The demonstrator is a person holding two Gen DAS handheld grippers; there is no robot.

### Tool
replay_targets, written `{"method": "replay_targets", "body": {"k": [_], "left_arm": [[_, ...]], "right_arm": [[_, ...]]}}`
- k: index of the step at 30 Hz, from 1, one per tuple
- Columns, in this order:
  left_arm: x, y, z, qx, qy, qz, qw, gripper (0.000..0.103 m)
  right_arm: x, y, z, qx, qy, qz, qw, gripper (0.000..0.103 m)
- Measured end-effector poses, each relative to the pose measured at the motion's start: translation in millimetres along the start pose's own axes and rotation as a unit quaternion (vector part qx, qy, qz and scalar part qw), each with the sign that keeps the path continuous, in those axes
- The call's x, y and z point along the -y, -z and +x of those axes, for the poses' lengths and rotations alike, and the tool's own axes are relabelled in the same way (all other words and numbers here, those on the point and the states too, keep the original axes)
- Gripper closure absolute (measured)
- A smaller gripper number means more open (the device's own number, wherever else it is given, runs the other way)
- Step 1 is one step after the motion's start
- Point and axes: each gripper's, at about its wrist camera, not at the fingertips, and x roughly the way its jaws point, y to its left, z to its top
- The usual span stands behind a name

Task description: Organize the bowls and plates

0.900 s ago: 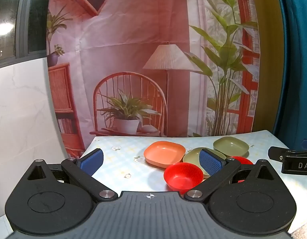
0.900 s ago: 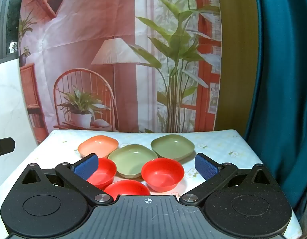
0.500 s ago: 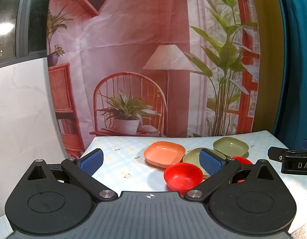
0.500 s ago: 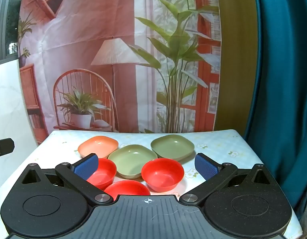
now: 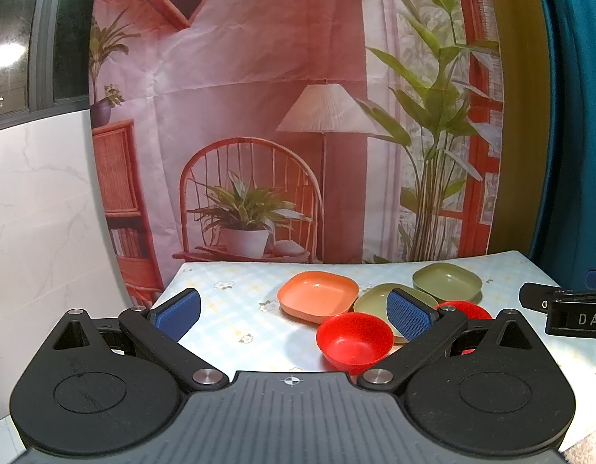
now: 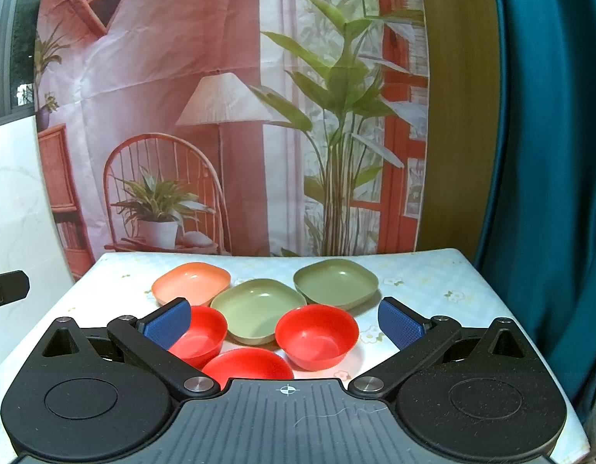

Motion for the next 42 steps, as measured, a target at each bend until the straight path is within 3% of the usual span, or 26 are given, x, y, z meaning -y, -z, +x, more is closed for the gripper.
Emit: {"method": "replay_targets", "body": {"k": [42], "left_arm": [[-0.3, 2.9, 0.9, -0.002, 0.0, 0.005, 1.0, 0.0]], "right_arm": [[2.3, 2.8, 2.7, 0.001, -0.001, 0.003, 1.0, 0.0]]}}
